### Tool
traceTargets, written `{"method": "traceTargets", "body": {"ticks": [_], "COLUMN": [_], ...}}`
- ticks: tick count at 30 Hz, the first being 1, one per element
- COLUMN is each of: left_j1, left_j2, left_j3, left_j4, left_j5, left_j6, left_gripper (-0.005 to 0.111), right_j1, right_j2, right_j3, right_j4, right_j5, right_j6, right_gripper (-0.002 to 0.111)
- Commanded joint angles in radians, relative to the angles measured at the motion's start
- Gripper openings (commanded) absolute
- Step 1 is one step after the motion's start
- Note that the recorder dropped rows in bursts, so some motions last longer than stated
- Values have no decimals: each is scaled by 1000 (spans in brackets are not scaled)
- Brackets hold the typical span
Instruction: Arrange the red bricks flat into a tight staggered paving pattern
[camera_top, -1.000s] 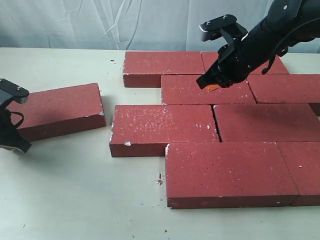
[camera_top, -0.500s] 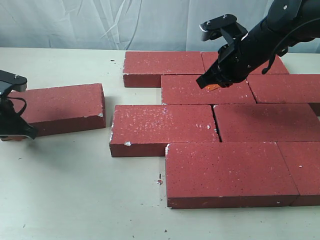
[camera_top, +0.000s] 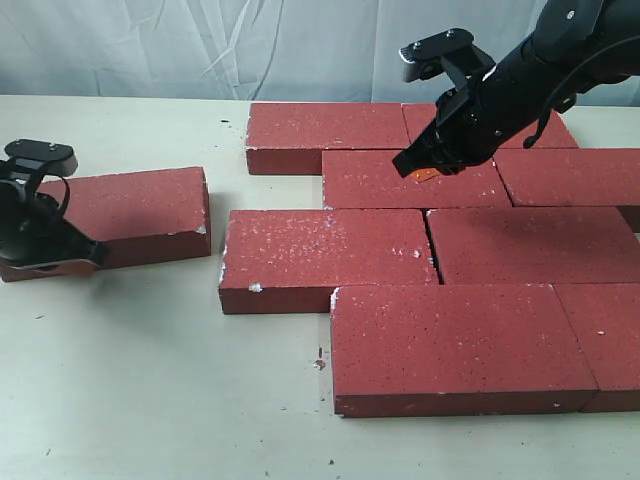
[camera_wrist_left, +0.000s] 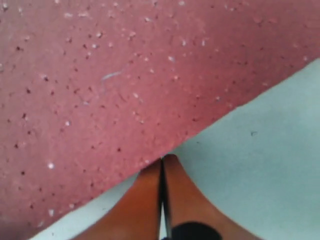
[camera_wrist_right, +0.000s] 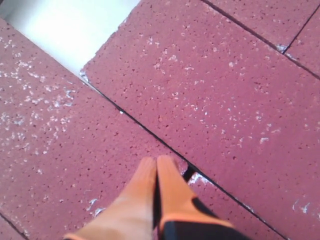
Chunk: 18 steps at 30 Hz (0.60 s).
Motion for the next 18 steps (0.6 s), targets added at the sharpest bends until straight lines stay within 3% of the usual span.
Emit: {"method": "traceTargets", "body": {"ticks": [1,11,18], "left_j1": [1,1,1], "left_j2": [39,44,-4], "left_j3": [-24,-59,-101], "left_j4": [-48,-75,-129], "left_j5": [-36,-70,147], "left_j6": [7,7,12], "left_gripper": [0,0,0], "right_j1": [-3,-3,-3], "right_j2": [-1,-1,-1], "right_j3": [3,3,3], "right_j4": [3,3,1], "right_j5": [-11,-29,-31], "right_j6": [-6,-6,-8], "right_gripper": [-1,-1,-1]}}
